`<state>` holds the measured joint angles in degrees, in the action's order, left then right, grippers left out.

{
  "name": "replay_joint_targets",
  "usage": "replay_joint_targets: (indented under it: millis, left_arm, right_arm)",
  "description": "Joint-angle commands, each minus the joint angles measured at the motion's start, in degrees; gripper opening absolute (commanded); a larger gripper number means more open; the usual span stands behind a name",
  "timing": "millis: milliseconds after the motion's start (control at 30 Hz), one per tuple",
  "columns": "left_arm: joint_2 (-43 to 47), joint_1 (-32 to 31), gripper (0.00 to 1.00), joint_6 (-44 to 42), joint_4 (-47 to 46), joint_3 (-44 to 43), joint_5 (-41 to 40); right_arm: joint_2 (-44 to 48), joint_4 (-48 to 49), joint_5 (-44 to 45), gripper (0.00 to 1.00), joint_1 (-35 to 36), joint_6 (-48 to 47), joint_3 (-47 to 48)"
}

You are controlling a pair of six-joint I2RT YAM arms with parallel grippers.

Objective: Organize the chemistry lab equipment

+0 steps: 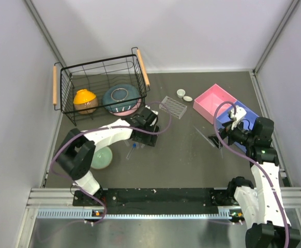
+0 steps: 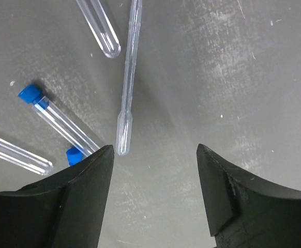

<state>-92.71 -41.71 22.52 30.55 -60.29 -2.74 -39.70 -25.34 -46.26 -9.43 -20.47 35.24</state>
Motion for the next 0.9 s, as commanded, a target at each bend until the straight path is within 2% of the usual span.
replay_joint_targets:
  millis: [0, 367, 600, 700, 867]
  left_arm:
    - [-4.1, 0.2, 0.68, -2.7, 2.5, -5.0, -1.0]
    - [-12.4, 0.8, 0.6, -5.1, 5.7, -10.5, -5.4]
    - [-14.4, 2.3, 0.5, -6.2, 5.0, -10.9, -0.7]
    - [-14.3, 2.4, 0.43, -6.1, 4.4, -10.3, 1.2]
    - [-13.6, 2.5, 0.24, -5.0, 3.0, -8.0, 4.6]
  right_arm:
    - [0.5, 1.6, 0.6, 0.99, -0.7, -1.9, 0.3]
    - [0.4, 1.5, 0.9, 0.99, -0.8, -2.5, 0.4]
    - [0.1, 1.3, 1.0, 0.99, -0.7, -2.6, 0.2]
    - [-0.2, 1.3, 1.1, 0.99, -0.7, -2.6, 0.2]
    - [-0.4, 1.3, 1.2, 0.99, -0.8, -2.7, 0.2]
